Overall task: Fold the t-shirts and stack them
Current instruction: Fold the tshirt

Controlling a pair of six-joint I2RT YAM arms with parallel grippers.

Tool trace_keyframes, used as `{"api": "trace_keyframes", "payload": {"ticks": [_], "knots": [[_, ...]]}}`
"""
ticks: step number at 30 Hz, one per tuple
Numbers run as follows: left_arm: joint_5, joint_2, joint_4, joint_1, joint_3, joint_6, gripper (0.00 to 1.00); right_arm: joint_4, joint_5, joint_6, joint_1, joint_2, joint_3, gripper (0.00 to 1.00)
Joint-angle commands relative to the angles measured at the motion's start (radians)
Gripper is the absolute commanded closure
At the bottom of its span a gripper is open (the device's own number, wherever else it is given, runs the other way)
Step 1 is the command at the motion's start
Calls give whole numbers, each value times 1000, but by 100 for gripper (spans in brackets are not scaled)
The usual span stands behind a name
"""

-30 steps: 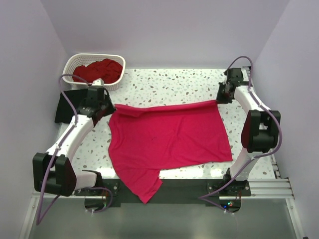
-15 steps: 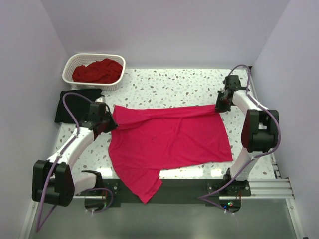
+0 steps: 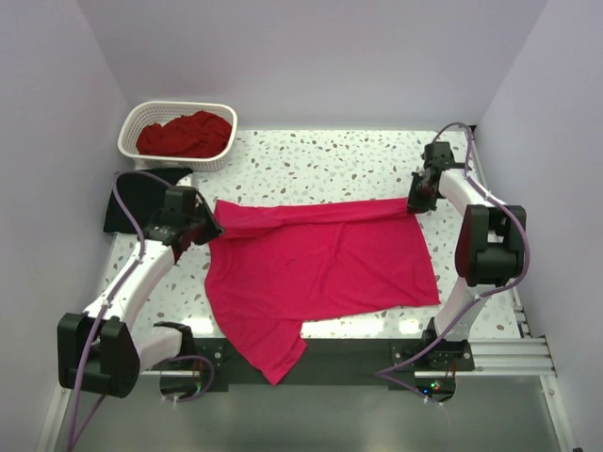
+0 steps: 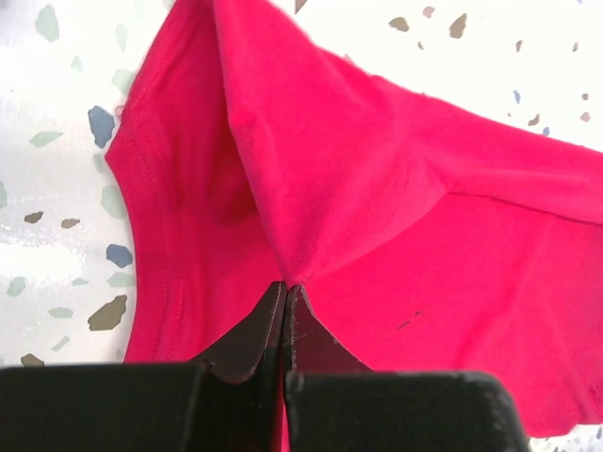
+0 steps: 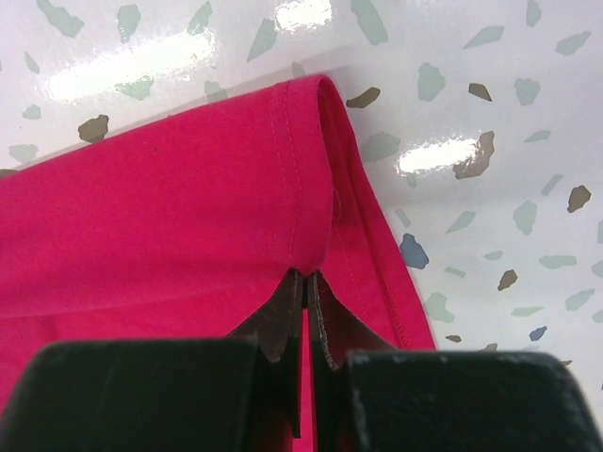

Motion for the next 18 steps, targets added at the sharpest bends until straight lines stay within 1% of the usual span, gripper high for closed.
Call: {"api": "trace_keyframes", "payload": {"ticks": [1,5,13,18], "knots": [[36,-44,-40,1,55,17,100,-19,15,2,-5,-35,41,100],[63,-73,-60,1,30,6,100,-17,31,-1,-5,-29,30,100],[135,-168,-22,-10,-125,-93,100,15,61,1,-5,21,1,100],[122,-169,3,-45,-194,-117,100,24,48,-1,-5,64,12,100]]}}
